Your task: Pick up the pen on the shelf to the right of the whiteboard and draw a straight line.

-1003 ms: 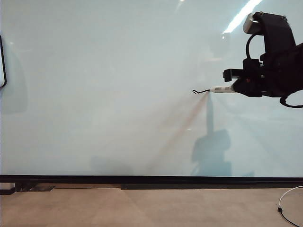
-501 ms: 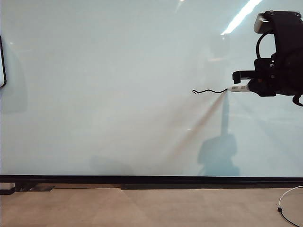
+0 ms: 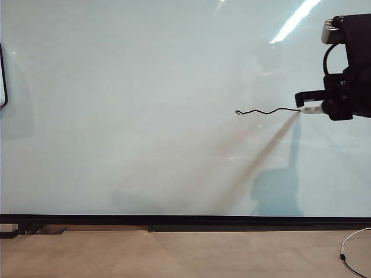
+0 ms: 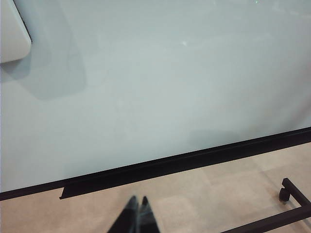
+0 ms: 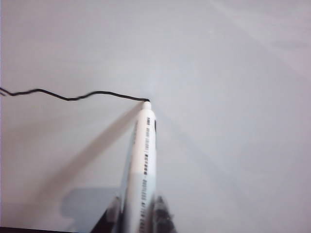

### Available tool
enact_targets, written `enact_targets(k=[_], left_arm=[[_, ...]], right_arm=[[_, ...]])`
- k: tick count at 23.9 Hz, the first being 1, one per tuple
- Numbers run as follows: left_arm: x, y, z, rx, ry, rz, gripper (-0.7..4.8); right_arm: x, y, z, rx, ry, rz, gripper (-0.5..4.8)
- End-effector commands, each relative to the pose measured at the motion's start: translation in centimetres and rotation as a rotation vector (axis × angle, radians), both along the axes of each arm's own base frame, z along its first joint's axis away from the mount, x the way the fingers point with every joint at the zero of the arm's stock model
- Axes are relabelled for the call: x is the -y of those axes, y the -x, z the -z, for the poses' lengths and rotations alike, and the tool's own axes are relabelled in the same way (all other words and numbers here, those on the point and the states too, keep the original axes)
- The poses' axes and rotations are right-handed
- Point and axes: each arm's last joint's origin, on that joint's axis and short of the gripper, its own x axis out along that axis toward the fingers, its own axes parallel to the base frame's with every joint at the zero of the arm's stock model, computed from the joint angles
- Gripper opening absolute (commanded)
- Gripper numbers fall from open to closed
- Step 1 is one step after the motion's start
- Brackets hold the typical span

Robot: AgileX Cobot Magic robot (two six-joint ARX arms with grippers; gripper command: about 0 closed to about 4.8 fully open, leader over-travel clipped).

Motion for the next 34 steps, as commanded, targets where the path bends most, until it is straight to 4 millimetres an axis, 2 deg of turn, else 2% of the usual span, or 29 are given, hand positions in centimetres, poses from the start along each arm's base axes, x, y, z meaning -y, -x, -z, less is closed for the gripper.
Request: enact_targets(k=[1, 11, 16, 19, 24, 26, 29, 34], left_arm=[[0.0, 0.0, -0.2, 0.011, -0.005, 0.006, -0.05], [0.0, 0.0, -0.2, 0.011, -0.005, 0.007, -0.05], [0.1, 0.0, -0.2, 0.011, -0.003, 0.033, -0.05], [0.1, 0.0, -0.2, 0.011, -0.003, 0.032, -0.05], [0.1, 0.0, -0.2, 0.011, -0.003, 0.032, -0.05], [0.1, 0.0, -0.2, 0.013, -0.003, 0.031, -0.05], [0.1, 0.0, -0.2, 0.014, -0.002, 0.032, -0.05], [0.1, 0.0, -0.3, 0.019, -0.003, 0.032, -0.05]], right_arm=[[0.2, 0.0, -0.4, 0.026, 0.002, 0.042, -0.06], [0.7, 0.5, -0.6, 0.011, 0.038, 0.159, -0.06], [0.7, 0.6, -0.5, 0.012, 0.036, 0.158, -0.06], [1.0, 1.7, -0.9, 0.035, 0.019, 0.157, -0.06], [2.1, 4.6, -1.6, -0.020, 0.045, 0.158, -0.06], [2.9, 6.5, -3.0, -0.004, 0.037, 0.155, -0.06], [4.4, 9.7, -5.3, 0.107, -0.013, 0.137, -0.06], [6.1, 13.9, -5.4, 0.061, -0.040, 0.094, -0.06]])
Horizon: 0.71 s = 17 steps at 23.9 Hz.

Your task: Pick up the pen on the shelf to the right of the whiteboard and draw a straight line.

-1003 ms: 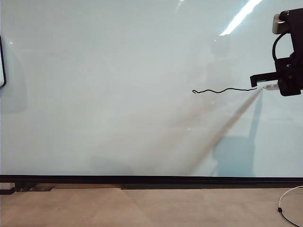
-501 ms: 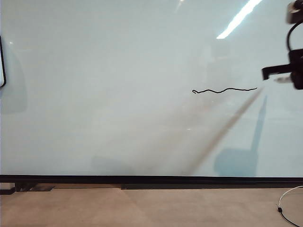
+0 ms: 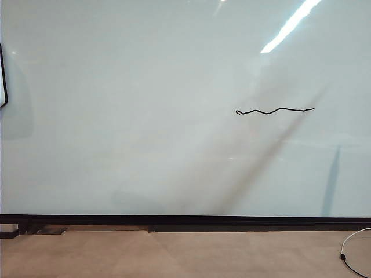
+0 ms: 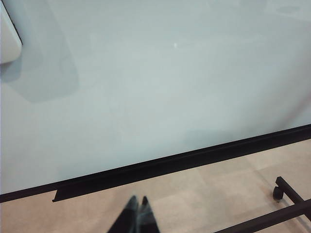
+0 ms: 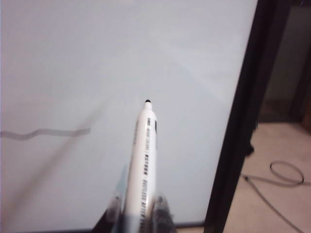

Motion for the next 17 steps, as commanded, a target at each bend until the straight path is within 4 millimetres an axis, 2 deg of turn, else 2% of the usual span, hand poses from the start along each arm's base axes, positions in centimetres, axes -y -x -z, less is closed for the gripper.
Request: enact_targets(k=[1, 3, 10, 13, 17], left_arm=[[0.0, 0.0, -0.2, 0.018, -0.004, 0.004, -0.05], [0.0, 0.0, -0.2, 0.018, -0.004, 0.004, -0.05], [0.1, 0.0, -0.4, 0.055, -0.065, 0.052, -0.05], [0.1, 0.0, -0.5, 0.065, -0.087, 0.061, -0.05], [0.1, 0.0, -0.5, 0.066, -0.087, 0.061, -0.05]], right_arm=[[0.6, 2.2, 0.2, -0.044, -0.019, -0.026, -0.06], [0.8, 3.1, 0.3, -0.046, -0.044, -0.038, -0.06], [0.0, 3.0, 0.5, -0.056, -0.011, -0.216, -0.06], [-0.5, 2.2, 1.6, 0.018, -0.003, -0.267, -0.06], [-0.8, 1.5, 3.5, 0.029, 0.017, -0.295, -0.06]])
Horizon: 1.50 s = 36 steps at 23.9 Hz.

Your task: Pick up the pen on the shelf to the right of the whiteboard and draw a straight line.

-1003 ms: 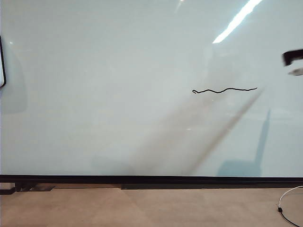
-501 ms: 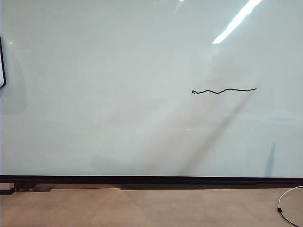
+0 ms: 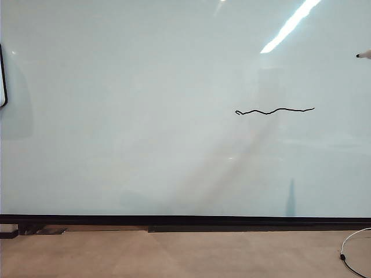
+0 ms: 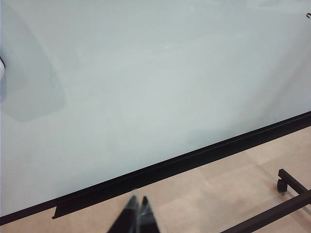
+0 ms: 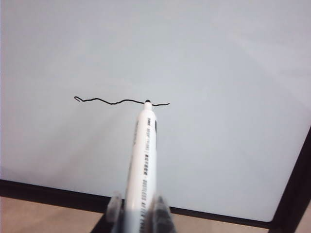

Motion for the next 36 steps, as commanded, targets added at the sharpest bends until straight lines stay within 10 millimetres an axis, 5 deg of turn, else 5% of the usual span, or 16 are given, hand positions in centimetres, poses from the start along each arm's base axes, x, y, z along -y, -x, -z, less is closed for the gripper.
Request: enact_targets(k=[1, 30, 36], left_arm=[[0.0, 0.0, -0.3, 0.024, -0.004, 0.005, -0.05], [0.0, 0.0, -0.3, 0.026, -0.021, 0.020, -0.05], [0.0, 0.0, -0.2, 0.023, -0.021, 0.020, -0.05]], right_arm=[[-0.2, -0.3, 0.7, 0.051, 0.011, -0.038, -0.06], [-0.6, -0.8, 2.0, 0.142, 0.108, -0.089, -0.06], [-0.2, -0.8, 1.9, 0.146, 0.111, 0.048, -0.06]])
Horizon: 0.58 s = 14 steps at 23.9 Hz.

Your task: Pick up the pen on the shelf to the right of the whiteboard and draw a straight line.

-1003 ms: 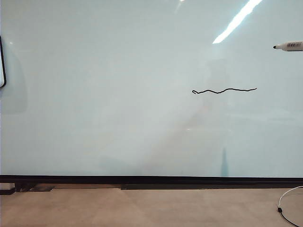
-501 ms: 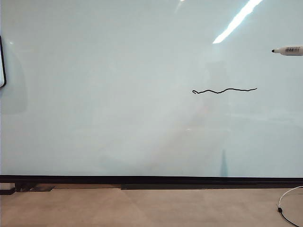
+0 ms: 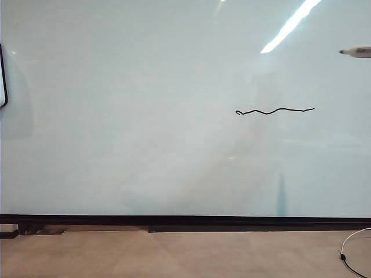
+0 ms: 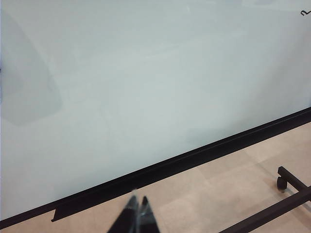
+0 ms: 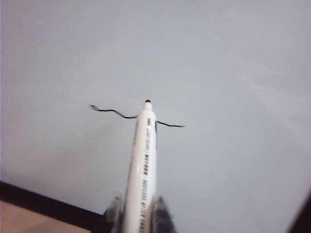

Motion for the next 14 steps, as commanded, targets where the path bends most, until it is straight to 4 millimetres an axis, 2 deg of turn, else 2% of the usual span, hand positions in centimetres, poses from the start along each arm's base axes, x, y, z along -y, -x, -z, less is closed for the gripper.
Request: enact_targets(k=[1, 14], left_arm=[[0.01, 0.02, -0.24, 0.018, -0.005, 0.006, -0.05], [0.30, 0.03, -0.23, 0.017, -0.005, 0.028, -0.05]], right_arm=[[0.32, -0.03, -0.20, 0.033, -0.026, 0.110, -0.06], [0.32, -0.03, -0.23, 0.035, -0.030, 0.109, -0.05]])
